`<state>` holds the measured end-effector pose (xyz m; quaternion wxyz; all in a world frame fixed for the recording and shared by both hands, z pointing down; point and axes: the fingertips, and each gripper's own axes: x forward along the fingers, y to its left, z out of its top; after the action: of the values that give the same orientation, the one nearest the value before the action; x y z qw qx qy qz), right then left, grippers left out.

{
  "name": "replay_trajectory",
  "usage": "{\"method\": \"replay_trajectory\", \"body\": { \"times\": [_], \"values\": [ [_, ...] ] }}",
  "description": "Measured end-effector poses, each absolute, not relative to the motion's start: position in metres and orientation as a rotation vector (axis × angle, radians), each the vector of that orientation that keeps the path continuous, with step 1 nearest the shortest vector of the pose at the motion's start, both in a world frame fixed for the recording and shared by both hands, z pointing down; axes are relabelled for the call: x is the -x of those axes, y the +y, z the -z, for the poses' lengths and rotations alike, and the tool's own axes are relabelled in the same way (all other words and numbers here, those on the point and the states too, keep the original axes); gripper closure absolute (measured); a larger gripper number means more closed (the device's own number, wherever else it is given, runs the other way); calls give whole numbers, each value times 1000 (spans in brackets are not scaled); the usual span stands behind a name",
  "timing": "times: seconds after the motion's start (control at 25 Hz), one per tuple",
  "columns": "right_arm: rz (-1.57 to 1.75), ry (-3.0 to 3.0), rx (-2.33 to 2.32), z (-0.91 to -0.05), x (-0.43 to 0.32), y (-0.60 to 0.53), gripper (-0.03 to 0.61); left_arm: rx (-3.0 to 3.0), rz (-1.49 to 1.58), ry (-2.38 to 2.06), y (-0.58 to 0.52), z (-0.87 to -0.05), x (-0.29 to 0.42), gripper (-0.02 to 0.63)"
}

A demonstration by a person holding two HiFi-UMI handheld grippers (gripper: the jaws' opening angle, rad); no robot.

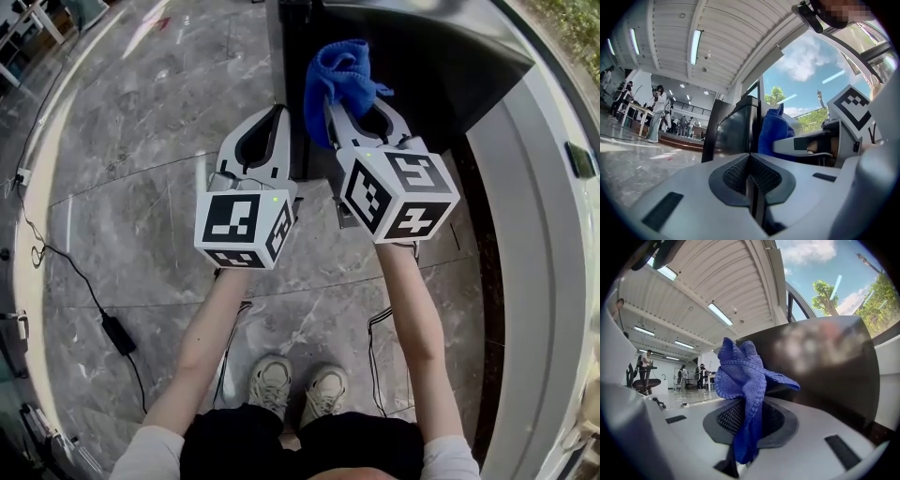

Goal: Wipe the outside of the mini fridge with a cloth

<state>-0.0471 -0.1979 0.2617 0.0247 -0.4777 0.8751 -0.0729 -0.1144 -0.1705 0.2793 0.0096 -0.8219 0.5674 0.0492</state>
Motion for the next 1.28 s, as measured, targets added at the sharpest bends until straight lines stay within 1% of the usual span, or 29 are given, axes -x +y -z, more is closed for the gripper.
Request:
{"method": "replay_trajectory", "body": {
  "times": [0.32,0.92,1.08,1.28],
  "values": [
    [212,2628,1597,-261,2,-210,494,2605,-181,1750,-176,-286,99,609],
    [140,2397,1908,-262,-122,-234,494,2784,-182,1556,-195,-314,5,609],
    [184,2268,1975,-258,-173,-243,494,2838,-160,1494,-197,-328,-23,609],
    [152,2200,2048,-252,-209,-252,494,2878,-143,1461,-211,-342,-41,609]
  ]
}}
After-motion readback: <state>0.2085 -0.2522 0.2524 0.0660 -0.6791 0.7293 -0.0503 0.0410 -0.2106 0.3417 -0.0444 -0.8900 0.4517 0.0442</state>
